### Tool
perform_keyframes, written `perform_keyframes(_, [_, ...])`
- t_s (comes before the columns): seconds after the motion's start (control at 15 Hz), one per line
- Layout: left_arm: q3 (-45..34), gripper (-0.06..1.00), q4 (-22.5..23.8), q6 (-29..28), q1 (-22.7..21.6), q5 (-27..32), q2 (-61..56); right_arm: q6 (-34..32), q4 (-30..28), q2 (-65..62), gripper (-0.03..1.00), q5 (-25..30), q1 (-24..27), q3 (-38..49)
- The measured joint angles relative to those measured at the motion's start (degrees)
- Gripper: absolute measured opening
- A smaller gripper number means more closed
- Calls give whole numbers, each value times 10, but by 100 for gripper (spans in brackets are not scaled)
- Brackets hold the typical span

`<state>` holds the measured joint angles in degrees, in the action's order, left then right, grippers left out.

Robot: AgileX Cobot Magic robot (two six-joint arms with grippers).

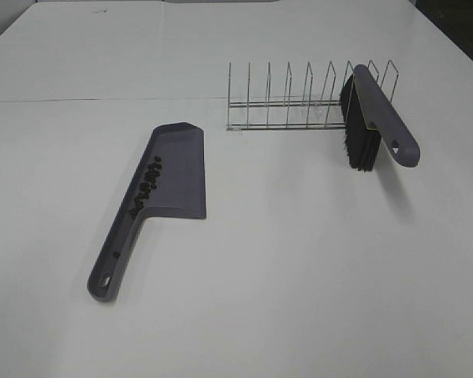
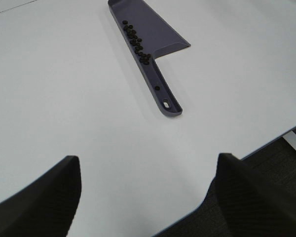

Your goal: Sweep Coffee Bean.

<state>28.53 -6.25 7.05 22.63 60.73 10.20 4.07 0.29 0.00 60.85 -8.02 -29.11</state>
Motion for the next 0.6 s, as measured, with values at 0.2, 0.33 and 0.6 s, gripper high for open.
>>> perform_keyframes(0.2, [0, 69, -1, 0, -42, 1, -10, 0, 0, 0, 65, 0, 0, 0])
perform_keyframes(0.33, [0, 69, -2, 0, -98, 1, -22, 0, 0, 0, 65, 0, 0, 0])
perform_keyframes(0.6, [0, 69, -2, 0, -172, 1, -88, 0, 1, 0, 65, 0, 3, 0])
